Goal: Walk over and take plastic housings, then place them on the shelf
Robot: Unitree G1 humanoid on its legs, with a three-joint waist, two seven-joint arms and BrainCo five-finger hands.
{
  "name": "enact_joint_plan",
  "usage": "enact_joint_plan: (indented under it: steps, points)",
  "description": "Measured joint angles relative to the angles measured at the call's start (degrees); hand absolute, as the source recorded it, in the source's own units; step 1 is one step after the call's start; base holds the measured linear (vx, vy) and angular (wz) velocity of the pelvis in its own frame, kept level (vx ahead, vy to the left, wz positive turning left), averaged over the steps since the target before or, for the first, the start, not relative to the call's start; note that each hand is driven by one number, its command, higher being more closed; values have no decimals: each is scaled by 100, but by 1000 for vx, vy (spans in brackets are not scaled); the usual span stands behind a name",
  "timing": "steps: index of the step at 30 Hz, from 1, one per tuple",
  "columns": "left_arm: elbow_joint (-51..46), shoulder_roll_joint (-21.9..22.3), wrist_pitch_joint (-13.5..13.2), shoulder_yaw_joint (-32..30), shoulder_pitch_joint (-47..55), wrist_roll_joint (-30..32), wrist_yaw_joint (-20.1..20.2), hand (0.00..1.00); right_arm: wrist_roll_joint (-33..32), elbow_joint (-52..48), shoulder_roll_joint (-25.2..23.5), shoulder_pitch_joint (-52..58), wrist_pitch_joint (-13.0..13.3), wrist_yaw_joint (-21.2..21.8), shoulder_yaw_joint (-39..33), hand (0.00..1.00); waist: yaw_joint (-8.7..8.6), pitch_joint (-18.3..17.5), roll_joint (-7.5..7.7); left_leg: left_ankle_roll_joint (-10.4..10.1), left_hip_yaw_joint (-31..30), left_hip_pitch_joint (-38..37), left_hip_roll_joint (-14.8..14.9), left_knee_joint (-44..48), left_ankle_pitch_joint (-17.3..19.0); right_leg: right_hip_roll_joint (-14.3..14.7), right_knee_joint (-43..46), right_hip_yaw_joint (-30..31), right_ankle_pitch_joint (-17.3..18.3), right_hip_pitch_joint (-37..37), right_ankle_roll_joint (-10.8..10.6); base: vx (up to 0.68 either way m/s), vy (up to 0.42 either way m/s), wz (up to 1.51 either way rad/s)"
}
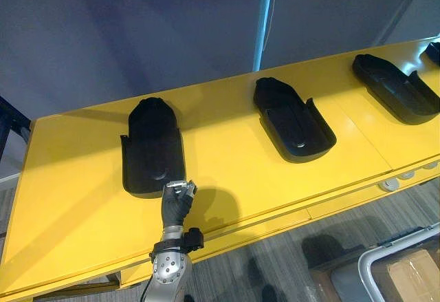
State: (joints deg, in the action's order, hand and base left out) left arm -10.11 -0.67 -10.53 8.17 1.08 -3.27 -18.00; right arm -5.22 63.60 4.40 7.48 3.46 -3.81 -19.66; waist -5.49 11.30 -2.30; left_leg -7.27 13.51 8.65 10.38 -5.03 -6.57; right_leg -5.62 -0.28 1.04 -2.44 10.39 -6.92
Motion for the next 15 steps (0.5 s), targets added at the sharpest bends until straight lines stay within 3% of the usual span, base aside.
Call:
enact_joint_plan:
  steps: [3, 4, 8, 12, 14, 15]
  points:
    - [7, -4, 9, -40, -116, 0, -53, 100, -1, 4, -11, -19, -1, 2, -51, 0, 2, 21, 0, 0, -1, 2, -8, -12, 0, -6, -1, -1, 0, 2, -1, 0, 0, 0]
    - [8, -4, 10, -38, -138, 0, -57, 0, -10, 4, -12, -25, 0, 2, -53, 0, 2, 35, 0, 0, -4, 3, -10, -11, 0, -8, -1, -3, 1, 1, -1, 0, 0, 0]
    - [-26, -30, 10, 188, -161, -6, -38, 0, -122, 4, -14, -57, 0, 3, -76, 0, 0, 90, -10, 2, -34, 11, -17, 4, -2, -14, -2, -19, 1, -7, -2, 4, 8, 2]
    - [-672, -249, -63, 1317, -126, -41, 318, 0, -128, 3, -20, -60, 4, 4, -116, 0, 5, 91, -8, -21, 69, -238, 0, 6, 38, 11, -3, 95, 13, -175, -10, 4, 4, -12]
    - [-771, -249, -181, 1473, -119, -160, 453, 0, -129, -2, -17, -67, 5, 9, -109, 0, 24, 85, 2, -58, 172, -465, 33, 61, 153, 55, 35, 287, 39, -286, -15, 8, 4, -51]
    - [-841, -246, -255, 1599, -132, -232, 509, 0, -146, -7, -3, -79, 7, 12, -91, 0, 15, 86, 5, -98, 190, -564, 68, 389, 418, 79, 186, 470, 132, -348, -17, 18, 3, -77]
